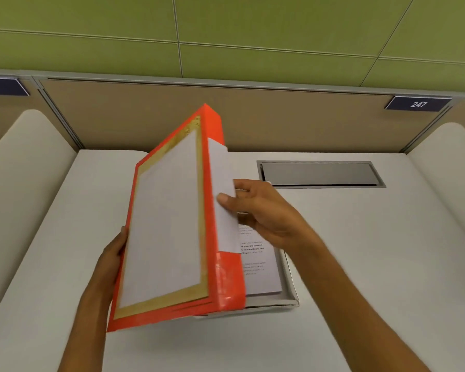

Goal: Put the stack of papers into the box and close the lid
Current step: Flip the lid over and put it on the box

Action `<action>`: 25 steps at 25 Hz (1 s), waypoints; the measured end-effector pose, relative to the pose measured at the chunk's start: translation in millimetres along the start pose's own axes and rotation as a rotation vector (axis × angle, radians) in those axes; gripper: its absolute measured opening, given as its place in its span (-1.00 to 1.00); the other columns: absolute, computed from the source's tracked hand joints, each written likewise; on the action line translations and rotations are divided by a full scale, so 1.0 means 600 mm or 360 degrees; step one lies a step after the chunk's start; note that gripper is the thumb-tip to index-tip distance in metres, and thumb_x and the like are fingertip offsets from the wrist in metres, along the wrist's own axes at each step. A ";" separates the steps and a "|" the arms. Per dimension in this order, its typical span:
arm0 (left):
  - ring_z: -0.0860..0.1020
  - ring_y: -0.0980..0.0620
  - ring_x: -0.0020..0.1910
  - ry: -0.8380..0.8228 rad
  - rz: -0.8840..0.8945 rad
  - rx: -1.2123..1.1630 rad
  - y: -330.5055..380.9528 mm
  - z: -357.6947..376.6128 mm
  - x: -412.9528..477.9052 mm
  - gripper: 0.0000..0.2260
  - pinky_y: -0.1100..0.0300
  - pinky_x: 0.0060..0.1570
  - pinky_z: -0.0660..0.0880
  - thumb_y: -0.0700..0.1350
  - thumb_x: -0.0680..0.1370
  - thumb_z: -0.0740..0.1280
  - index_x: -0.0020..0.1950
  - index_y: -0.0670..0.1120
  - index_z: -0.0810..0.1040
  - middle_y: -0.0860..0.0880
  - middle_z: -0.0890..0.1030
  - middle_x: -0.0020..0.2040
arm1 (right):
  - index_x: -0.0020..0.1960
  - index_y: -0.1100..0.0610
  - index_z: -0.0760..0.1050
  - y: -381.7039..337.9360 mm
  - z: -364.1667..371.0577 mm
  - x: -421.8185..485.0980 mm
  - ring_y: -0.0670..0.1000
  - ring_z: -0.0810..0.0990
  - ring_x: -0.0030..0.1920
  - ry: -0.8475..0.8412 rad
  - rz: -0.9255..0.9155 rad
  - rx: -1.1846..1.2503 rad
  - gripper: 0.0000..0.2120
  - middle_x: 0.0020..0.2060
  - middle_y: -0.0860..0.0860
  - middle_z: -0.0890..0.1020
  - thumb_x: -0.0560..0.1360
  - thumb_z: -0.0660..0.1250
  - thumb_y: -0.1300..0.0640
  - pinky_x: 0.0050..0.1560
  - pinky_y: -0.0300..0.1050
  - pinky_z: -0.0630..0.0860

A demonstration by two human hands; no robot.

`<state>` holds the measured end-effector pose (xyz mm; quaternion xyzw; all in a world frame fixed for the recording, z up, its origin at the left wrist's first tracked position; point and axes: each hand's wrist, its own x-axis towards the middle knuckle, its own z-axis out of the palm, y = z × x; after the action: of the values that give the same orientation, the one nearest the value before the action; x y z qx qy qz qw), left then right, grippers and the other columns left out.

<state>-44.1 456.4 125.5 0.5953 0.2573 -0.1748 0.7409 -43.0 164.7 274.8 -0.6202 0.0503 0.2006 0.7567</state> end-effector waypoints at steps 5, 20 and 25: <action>0.67 -0.10 0.11 0.0082 0.0276 0.0279 -0.015 0.077 0.011 -0.58 -0.11 0.19 0.56 0.23 0.61 0.17 0.33 0.06 0.58 -0.04 0.70 0.17 | 0.13 0.12 0.60 0.048 -0.114 -0.030 0.03 0.73 -0.06 0.0394 -0.0015 -0.0429 -0.63 -0.04 0.02 0.73 0.54 0.28 -0.14 -0.03 -0.08 0.65; 0.57 -0.01 -0.13 0.0329 0.0687 0.1439 -0.140 0.169 0.104 -0.44 0.17 -0.18 0.51 0.21 0.62 -0.04 0.59 0.05 0.19 -0.15 0.56 -0.02 | -0.04 0.19 0.53 0.326 -0.262 0.029 0.10 0.66 -0.25 0.1102 -0.0003 -0.0828 -0.50 -0.24 0.13 0.66 0.56 0.08 -0.23 -0.33 -0.32 0.56; 0.53 0.01 -0.04 0.0318 0.0626 0.1489 -0.152 0.166 0.112 -0.49 0.14 -0.09 0.46 0.16 0.66 0.00 0.61 0.06 0.15 -0.16 0.56 0.12 | -0.01 0.20 0.53 0.342 -0.272 0.036 0.08 0.65 -0.26 0.1041 0.0075 -0.0856 -0.51 -0.24 0.12 0.65 0.59 0.07 -0.19 -0.28 -0.28 0.53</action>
<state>-24.1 341.6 29.4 0.9138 0.1042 -0.0708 0.3861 -70.2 44.3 42.5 -0.8252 0.2477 0.0163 0.5073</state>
